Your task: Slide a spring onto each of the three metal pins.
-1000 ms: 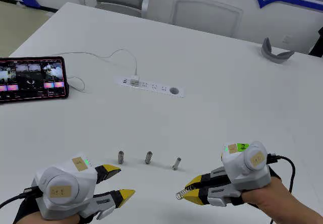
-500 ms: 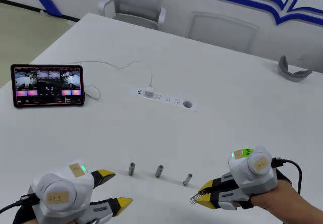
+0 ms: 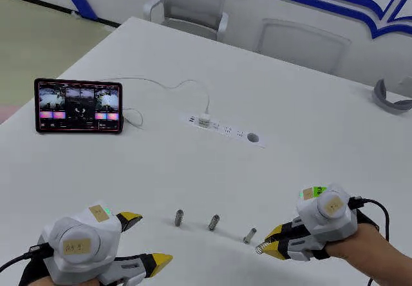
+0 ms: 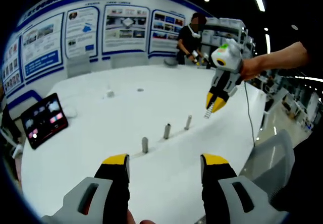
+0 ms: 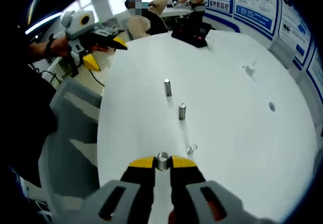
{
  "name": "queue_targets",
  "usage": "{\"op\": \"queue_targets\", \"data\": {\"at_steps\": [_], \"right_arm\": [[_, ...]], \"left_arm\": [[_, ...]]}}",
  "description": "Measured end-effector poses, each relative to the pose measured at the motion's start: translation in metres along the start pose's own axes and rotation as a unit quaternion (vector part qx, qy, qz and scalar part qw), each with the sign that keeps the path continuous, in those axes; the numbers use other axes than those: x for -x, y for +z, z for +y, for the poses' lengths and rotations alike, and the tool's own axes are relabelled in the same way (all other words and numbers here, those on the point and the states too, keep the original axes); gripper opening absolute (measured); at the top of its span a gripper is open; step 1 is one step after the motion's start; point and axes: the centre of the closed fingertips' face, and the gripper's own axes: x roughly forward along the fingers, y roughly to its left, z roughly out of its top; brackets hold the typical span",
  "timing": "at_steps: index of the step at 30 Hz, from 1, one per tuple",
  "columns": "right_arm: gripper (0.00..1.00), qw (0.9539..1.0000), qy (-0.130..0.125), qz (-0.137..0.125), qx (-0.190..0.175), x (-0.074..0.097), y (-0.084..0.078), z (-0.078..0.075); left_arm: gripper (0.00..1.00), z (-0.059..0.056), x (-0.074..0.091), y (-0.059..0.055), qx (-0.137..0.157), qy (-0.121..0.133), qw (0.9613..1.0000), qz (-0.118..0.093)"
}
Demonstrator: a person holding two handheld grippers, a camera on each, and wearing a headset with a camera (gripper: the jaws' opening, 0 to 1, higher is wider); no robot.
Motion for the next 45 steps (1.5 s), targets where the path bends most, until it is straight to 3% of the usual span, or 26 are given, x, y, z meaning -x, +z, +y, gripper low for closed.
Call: {"op": "queue_targets", "data": {"at_steps": [10, 22, 45], "right_arm": [[0.12, 0.9996, -0.009, 0.024, 0.008, -0.004, -0.01, -0.022], [0.12, 0.9994, -0.019, 0.03, 0.0, -0.009, -0.009, -0.046], [0.13, 0.9992, -0.01, 0.037, 0.008, -0.026, 0.0, -0.053]], "left_arm": [[0.63, 0.006, 0.007, -0.01, 0.016, 0.011, 0.9998, 0.009], [0.65, 0.014, 0.016, -0.019, 0.032, 0.025, 0.9991, 0.014], [0.64, 0.019, 0.023, -0.027, 0.043, 0.034, 0.9983, 0.018]]}}
